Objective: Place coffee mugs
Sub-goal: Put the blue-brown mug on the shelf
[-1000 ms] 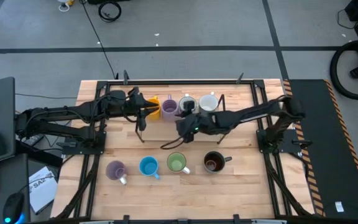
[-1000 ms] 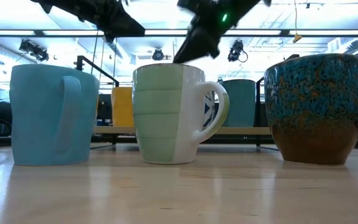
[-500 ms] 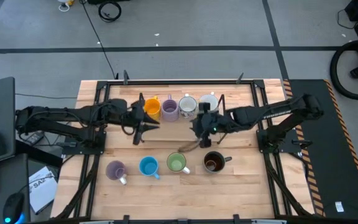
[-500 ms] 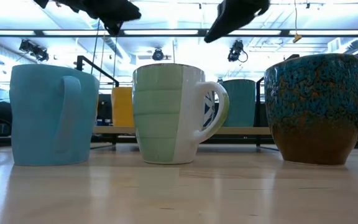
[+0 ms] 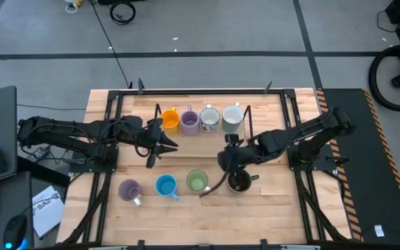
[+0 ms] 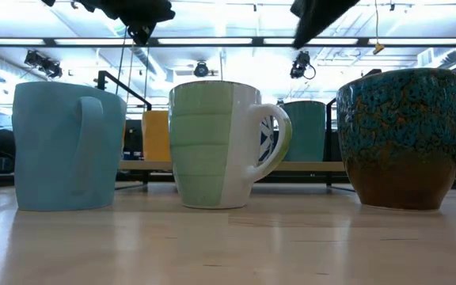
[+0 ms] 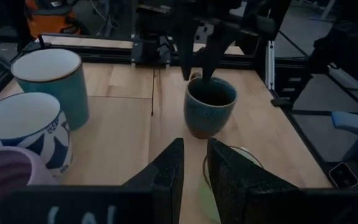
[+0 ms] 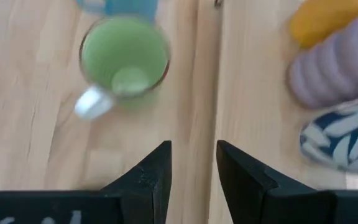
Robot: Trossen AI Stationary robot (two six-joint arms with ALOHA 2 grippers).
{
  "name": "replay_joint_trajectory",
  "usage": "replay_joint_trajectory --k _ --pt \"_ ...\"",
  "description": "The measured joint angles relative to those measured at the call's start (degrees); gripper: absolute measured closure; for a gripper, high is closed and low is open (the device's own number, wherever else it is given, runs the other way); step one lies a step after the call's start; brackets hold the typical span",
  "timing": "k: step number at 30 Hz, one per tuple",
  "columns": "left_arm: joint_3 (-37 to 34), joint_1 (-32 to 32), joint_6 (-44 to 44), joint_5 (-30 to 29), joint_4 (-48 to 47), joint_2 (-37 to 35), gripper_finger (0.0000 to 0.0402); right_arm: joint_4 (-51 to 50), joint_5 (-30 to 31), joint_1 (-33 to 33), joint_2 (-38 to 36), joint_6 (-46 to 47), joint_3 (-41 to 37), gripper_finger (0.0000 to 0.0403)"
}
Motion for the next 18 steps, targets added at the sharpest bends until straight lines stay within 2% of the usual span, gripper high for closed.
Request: replay_joint_trajectory --k 4,11,18 --pt "0.0 -0.02 -0.33 0.03 0.13 0.0 0.0324 -8.7 -3.35 1.62 3.06 -1.89 5.35 0.0268" --pt "0.0 0.0 0.29 0.01 -1.28 0.0 0.0324 -17.79 -4.4 4.17 10.88 -11.25 12.55 0.0239" --pt "0.0 0.07 0.23 -1.13 -1.57 0.0 0.0324 -26.31 -3.38 6.9 18.68 -34.83 19.92 0.0236"
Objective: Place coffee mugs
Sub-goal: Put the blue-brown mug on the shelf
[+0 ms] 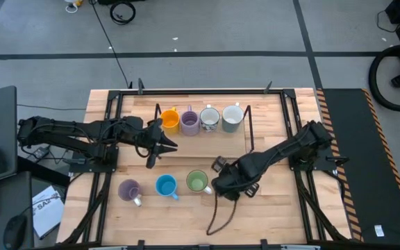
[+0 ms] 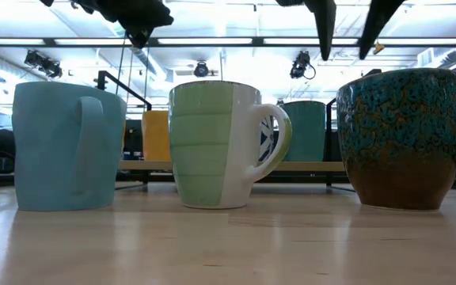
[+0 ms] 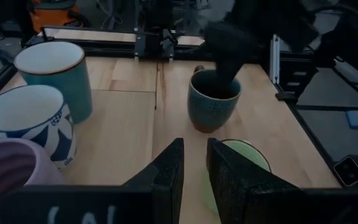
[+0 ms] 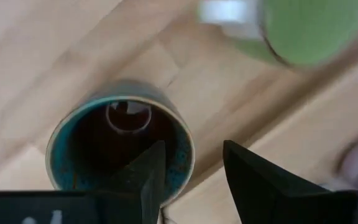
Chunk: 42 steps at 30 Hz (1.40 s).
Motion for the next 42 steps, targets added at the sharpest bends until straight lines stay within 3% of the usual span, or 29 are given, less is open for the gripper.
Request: replay_joint_trajectory --k 9,17,30,42 --pt "0.0 0.0 -0.23 -3.59 -3.38 0.0 0.0324 -1.48 0.8 1.3 1.29 -24.88 0.57 0.024" --pt "0.0 0.0 -0.25 -6.16 -3.32 0.0 0.0324 -0.79 0.93 0.9 1.7 -36.38 0.57 0.0243" --pt "0.0 0.0 -0.66 -7.89 -2.57 0.01 0.0324 0.86 -1.96 -0.02 4.75 -47.72 -0.64 0.0243" --pt "0.0 0.0 -1.78 -7.91 -1.92 0.0 0.0324 5.88 -4.45 -0.86 5.37 -50.9 -6.0 0.0261"
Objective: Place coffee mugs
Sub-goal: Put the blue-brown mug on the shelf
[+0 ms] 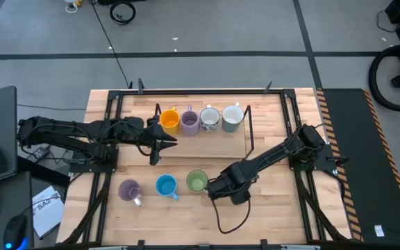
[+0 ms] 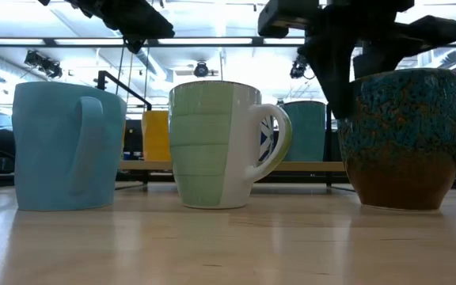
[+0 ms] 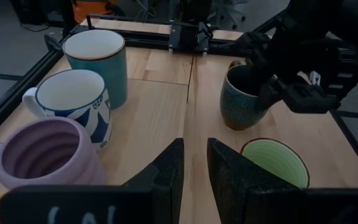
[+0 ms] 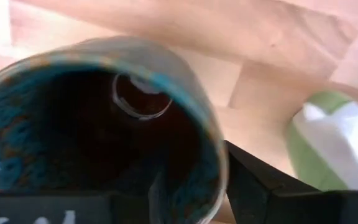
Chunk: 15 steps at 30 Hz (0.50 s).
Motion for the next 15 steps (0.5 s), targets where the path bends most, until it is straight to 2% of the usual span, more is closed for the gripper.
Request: replay_joint_trajectory --k 10,15 --pt "0.0 0.0 0.0 0.02 -0.01 0.02 0.0324 0.33 -0.46 0.05 -0.01 0.58 -0.18 0.0349" --pt "0.0 0.0 0.0 0.02 -0.01 0.02 0.0324 0.41 -0.46 0.06 -0.04 1.2 -0.18 0.0358"
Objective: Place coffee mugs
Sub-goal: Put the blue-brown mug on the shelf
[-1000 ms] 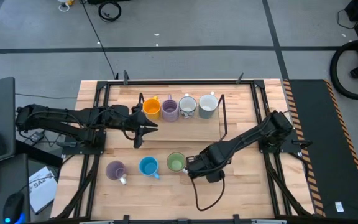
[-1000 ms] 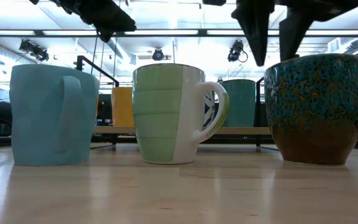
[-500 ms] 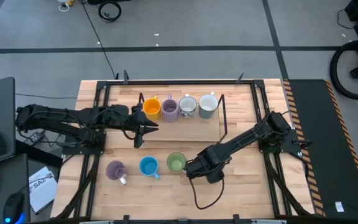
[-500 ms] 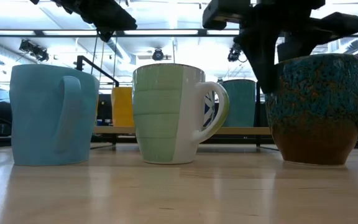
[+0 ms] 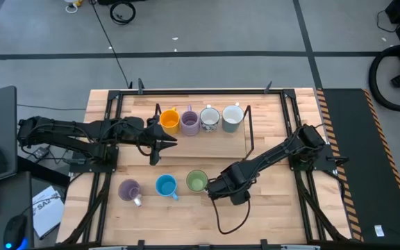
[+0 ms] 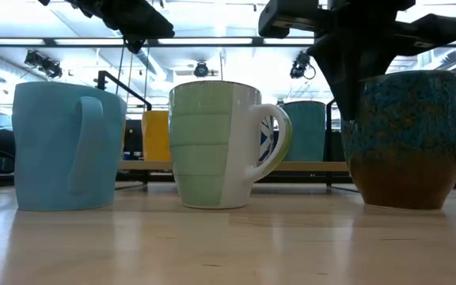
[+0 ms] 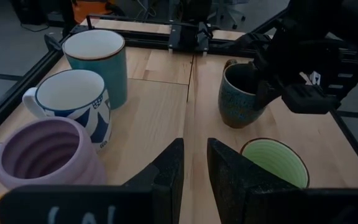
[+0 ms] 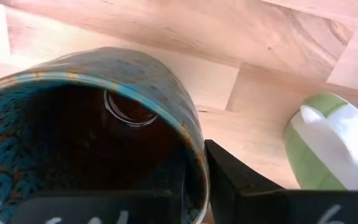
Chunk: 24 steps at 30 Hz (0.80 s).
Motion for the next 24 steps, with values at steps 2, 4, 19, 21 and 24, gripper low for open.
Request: replay_joint_trajectory --k 2,4,19,21,24 --pt "0.0 0.0 0.0 0.0 0.0 -0.02 0.0324 0.27 -0.05 0.0 0.0 1.33 0.0 0.0358" --pt "0.0 0.0 0.04 0.0 0.02 -0.01 0.0324 0.43 -0.48 -0.04 0.0 2.81 0.0 0.0357" --pt "0.0 0.0 0.09 0.0 0.5 -0.02 0.0324 1.32 -2.55 -3.51 0.0 28.14 2.67 0.0358" --pt "0.0 0.0 0.09 0.0 0.52 -0.01 0.0324 1.15 -3.48 -4.52 0.0 32.7 3.59 0.0358" --pt "0.0 -0.02 0.09 0.0 0.55 -0.02 0.0324 0.56 -3.58 -6.09 0.0 39.82 4.73 0.0358"
